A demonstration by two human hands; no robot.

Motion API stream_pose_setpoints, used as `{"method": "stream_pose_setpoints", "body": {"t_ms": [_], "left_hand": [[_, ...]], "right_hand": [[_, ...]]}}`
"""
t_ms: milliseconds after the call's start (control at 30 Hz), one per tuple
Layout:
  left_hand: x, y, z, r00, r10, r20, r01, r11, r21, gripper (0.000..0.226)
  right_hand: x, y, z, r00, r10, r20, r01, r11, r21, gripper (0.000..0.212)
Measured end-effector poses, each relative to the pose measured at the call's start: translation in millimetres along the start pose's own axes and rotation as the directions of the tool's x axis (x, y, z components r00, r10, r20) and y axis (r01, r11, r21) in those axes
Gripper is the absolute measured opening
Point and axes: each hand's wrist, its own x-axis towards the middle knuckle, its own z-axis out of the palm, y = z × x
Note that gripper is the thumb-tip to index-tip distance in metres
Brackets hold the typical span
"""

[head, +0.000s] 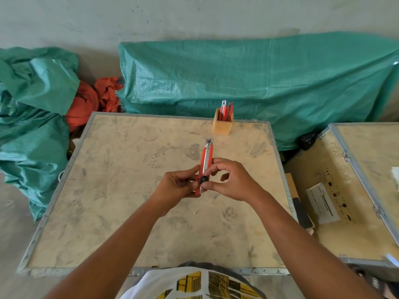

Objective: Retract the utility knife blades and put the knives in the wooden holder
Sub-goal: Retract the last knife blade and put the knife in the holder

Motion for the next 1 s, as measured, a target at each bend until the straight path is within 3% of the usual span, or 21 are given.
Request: {"method": "stream_pose_setpoints", "body": {"t_ms": [100,233,400,567,1000], "left_hand": [[1.3,0.2,3.7,1.000,0.006,0.010,-0.006,1.000,-0.017,0.047],[6.4,2.6,11.0,1.000,0.009,0.017,-0.009,1.000,-0.028,0.046],[18.7,2.5,15.1,1.000,0.002,0.000,-0.002,1.000,0.000,0.045],[37.6,4.3,22.8,1.000,0.012,0.007,-0.012,1.000,0.026,0.045],[179.9,38.3,43.3,0.996,0.031,-0.083,-0.016,0.984,0.175,0.045]], "right_hand": [[-2.0,0.7,-6.0,0.999,0.002,0.033,-0.002,1.000,0.015,0.029],[-2.7,2.9,-8.9,0.998,-0.013,-0.062,0.015,0.999,0.031,0.021],[-0.5,12.7,-11.7,0.990,-0.029,-0.137,0.033,0.999,0.029,0.024],[7.5,21.9,-28.1,0.987,0.034,-0.156,-0.004,0.981,0.194,0.020],[115.5,57.7,-119.1,0.931,0.084,-0.354,-0.033,0.989,0.147,0.034]]}}
